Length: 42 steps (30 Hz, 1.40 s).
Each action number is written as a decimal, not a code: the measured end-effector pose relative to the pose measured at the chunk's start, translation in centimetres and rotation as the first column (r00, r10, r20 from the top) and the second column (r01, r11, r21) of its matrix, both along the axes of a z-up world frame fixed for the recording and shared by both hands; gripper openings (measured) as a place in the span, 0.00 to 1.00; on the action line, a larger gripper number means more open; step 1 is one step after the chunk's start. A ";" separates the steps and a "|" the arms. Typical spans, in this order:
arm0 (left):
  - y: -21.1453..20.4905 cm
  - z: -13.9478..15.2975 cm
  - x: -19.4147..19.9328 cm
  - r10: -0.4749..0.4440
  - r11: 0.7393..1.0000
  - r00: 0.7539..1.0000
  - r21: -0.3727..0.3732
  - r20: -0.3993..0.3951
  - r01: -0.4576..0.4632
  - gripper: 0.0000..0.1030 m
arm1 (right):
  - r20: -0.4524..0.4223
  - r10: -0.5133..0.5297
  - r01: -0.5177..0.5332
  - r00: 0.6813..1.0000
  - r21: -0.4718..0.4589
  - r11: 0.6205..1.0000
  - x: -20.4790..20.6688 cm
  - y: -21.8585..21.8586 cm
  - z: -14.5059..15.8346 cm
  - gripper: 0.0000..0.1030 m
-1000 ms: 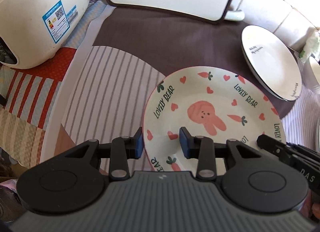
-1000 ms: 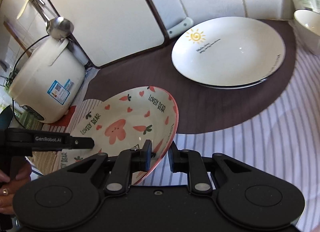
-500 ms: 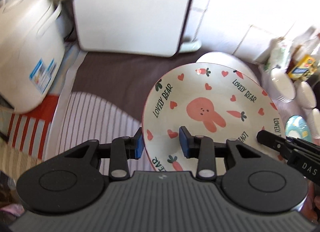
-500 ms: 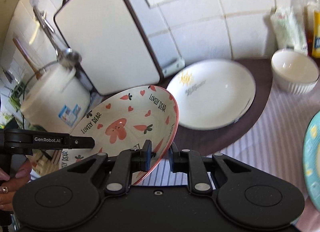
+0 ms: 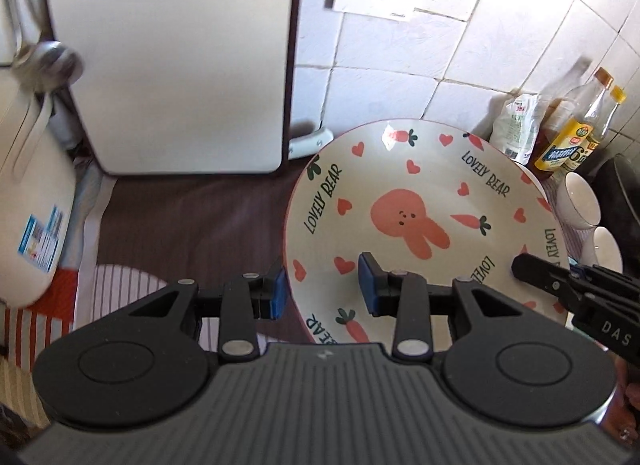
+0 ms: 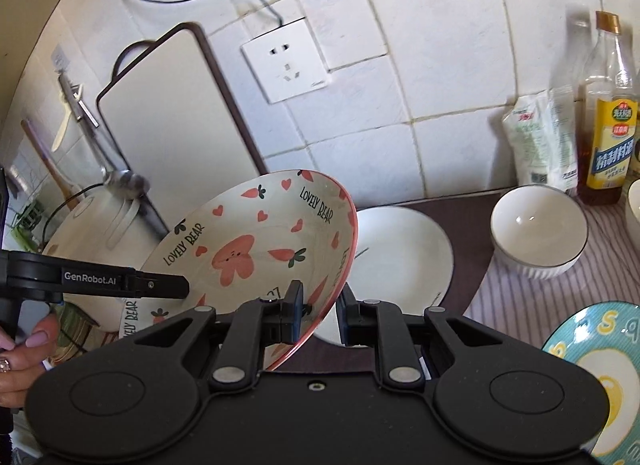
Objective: Organize plates and bowls
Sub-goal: 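Lift the bunny plate and carry it over the sun-print plate with the right gripper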
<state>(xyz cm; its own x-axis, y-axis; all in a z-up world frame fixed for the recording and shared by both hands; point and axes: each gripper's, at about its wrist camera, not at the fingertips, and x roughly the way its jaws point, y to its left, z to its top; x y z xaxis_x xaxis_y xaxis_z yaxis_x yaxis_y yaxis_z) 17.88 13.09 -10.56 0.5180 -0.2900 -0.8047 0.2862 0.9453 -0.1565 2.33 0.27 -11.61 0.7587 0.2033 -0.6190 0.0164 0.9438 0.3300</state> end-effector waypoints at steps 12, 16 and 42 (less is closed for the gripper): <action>-1.3 -6.1 4.9 -0.023 1.000 0.999 0.006 -0.043 0.023 0.33 | -0.071 -0.057 0.056 0.996 -0.011 0.998 3.0 -2.2 -4.3 0.23; -1.4 -7.9 6.1 -0.024 1.000 0.998 0.017 -0.059 0.025 0.33 | -0.094 -0.077 0.078 0.993 0.005 0.997 3.7 -2.5 -6.1 0.23; -1.4 -14.2 9.7 -0.024 0.999 0.981 0.043 -0.194 0.033 0.33 | -0.302 -0.107 0.091 0.947 -0.067 0.994 10.7 -4.4 -9.5 0.22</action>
